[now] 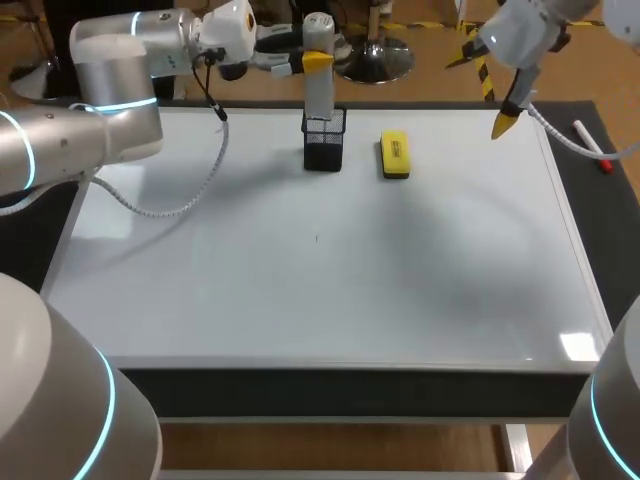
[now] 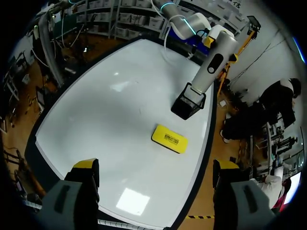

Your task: Pick up the inspection probe, press it on each red-marked spot on the whiteboard one by one, put down the probe, pick up the eraser, and wipe off all the red marks.

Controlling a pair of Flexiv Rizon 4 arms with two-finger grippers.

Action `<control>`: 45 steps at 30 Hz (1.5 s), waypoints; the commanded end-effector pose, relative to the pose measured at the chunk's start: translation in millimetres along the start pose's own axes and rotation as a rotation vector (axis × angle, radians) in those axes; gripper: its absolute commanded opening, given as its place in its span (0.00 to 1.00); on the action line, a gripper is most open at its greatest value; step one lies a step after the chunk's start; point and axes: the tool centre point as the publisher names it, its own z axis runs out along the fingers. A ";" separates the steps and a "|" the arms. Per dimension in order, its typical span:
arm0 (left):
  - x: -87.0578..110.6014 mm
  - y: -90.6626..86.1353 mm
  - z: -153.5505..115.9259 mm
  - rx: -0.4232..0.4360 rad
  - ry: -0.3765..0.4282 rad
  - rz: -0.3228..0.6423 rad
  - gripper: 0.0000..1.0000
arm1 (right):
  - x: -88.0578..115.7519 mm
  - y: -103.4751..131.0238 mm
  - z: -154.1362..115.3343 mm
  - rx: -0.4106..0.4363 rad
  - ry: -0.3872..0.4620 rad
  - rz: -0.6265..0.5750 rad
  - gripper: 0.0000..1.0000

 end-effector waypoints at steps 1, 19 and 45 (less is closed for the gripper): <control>-4.2 4.1 1.1 0.006 -0.001 -0.002 0.00 | -0.7 -0.3 -0.3 0.004 0.004 -0.001 1.00; -11.3 22.2 1.0 0.008 -0.037 -0.016 0.00 | -0.7 -0.3 -0.3 0.004 0.004 -0.001 1.00; -24.8 53.1 2.3 -0.003 -0.063 -0.055 0.00 | -0.7 -0.3 -0.3 0.004 0.004 -0.001 1.00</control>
